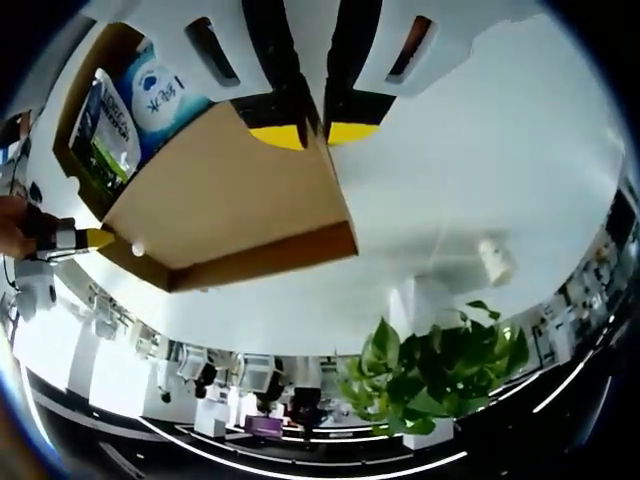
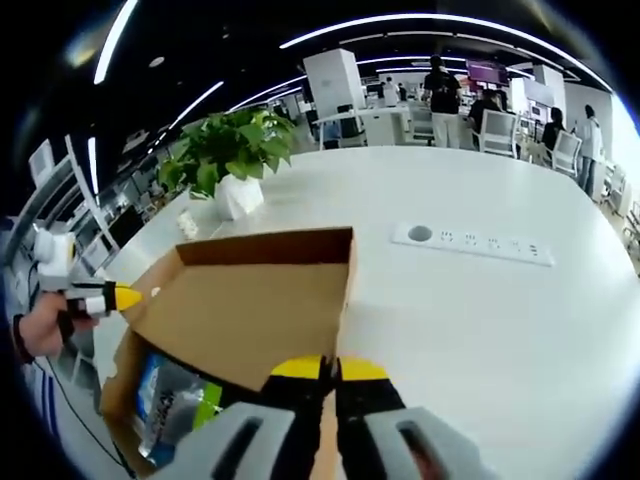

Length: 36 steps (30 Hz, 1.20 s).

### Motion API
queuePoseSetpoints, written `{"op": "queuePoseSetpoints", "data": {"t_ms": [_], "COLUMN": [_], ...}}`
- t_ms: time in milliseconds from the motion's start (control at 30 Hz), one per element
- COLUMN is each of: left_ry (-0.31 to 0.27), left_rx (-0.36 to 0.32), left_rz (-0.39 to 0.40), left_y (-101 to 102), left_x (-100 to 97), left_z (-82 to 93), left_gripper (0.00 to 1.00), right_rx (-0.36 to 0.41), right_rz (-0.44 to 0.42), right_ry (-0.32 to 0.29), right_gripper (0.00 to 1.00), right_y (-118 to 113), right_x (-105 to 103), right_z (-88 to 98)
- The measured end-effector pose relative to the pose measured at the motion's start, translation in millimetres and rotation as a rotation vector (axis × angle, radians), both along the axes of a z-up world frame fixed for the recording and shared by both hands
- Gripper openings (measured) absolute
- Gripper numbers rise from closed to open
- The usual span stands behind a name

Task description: Operate the shoe box by opening the lid, removing the specified soft item, and placing it in the target area until the item is outside and the box remains undamaged.

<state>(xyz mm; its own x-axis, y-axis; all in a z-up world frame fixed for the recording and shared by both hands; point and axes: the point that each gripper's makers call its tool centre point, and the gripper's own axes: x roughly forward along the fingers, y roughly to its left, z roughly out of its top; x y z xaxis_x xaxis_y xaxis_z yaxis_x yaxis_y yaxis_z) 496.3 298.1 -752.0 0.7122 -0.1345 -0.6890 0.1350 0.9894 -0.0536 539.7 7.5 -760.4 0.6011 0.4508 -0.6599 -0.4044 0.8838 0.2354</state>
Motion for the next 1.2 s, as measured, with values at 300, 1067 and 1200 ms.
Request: {"op": "queuePoseSetpoints", "data": {"t_ms": [300, 1067, 1200], "left_ry": [0.013, 0.04, 0.037], "left_rx": [-0.001, 0.013, -0.001], "left_rz": [0.0, -0.003, -0.001], "left_y": [-1.4, -3.8, -3.4], "left_x": [0.8, -0.8, -0.5], "left_z": [-5.0, -8.8, -7.8], "left_gripper": [0.06, 0.08, 0.08], "right_rx": [0.004, 0.034, 0.046], "right_rz": [0.001, -0.019, -0.022], "right_ry": [0.016, 0.063, 0.078], "right_gripper": [0.0, 0.0, 0.03], "right_y": [-0.2, -0.2, -2.8], "right_x": [-0.9, -4.9, -5.7], "right_z": [-4.5, -9.5, -8.9]}}
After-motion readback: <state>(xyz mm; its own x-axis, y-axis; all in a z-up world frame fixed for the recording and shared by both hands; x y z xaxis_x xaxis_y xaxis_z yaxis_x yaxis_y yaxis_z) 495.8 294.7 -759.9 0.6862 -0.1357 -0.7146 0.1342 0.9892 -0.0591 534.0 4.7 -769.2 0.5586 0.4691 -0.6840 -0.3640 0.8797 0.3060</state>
